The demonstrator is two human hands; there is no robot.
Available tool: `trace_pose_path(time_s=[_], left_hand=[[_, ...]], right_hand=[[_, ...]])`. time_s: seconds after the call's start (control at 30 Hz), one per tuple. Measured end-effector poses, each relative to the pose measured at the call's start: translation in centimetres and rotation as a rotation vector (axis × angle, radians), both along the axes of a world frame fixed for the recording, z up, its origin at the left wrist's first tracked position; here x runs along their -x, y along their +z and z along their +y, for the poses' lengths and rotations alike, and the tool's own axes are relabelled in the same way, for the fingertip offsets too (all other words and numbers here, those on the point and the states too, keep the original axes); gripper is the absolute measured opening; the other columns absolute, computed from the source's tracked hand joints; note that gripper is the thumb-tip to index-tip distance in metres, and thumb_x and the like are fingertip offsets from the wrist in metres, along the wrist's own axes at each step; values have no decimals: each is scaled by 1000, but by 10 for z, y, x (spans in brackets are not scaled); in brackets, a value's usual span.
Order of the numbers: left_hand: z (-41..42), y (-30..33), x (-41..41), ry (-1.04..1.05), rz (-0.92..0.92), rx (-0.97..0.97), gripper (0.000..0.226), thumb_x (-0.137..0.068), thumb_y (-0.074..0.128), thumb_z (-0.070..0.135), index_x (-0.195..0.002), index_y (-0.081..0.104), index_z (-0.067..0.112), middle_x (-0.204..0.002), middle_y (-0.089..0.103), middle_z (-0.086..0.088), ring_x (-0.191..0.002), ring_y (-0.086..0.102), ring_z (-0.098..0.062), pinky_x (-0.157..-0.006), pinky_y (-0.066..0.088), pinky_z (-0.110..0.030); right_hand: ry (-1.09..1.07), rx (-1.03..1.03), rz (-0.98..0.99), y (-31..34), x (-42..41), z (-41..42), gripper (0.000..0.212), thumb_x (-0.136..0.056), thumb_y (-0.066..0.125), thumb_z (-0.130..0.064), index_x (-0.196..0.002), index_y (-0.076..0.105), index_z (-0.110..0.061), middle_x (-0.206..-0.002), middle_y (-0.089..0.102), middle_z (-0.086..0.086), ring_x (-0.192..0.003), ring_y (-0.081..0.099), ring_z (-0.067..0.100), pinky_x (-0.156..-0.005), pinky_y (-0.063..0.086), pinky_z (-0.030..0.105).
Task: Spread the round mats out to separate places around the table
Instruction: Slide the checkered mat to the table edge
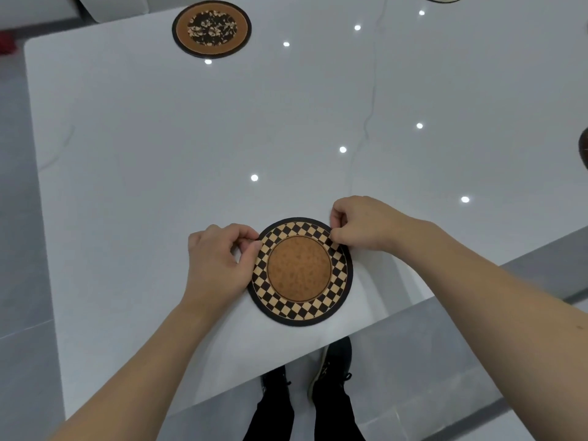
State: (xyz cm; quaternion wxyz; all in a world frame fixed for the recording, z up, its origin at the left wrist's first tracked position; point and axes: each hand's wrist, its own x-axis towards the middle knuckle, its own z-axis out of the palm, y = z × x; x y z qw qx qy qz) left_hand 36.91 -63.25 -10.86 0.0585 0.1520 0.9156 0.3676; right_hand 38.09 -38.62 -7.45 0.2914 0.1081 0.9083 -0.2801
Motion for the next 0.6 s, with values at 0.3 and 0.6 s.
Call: trace_pose_path(time_s=[0.3,0.6], left_hand=[[-3,4,-2,-55,-5,26,7,-78,63,25,-74,68,27,-62,62,12,-71,55,-12,-92,35,-37],[-12,1,-4,-107,-13,28,5,-77,64,27,-76,69,28,-63,61,16,-74,53,-4,-93,33,-34]], right_hand=[[6,19,-45,3,-4,-1,10,-70,65,-24,-63,58,-24,-62,58,-12,-64,52,7,-56,34,23],[29,12,-50,5,-8,-2,10,-70,68,-25,-63,61,-22,-58,56,-14,-61,50,4,-58,32,20]])
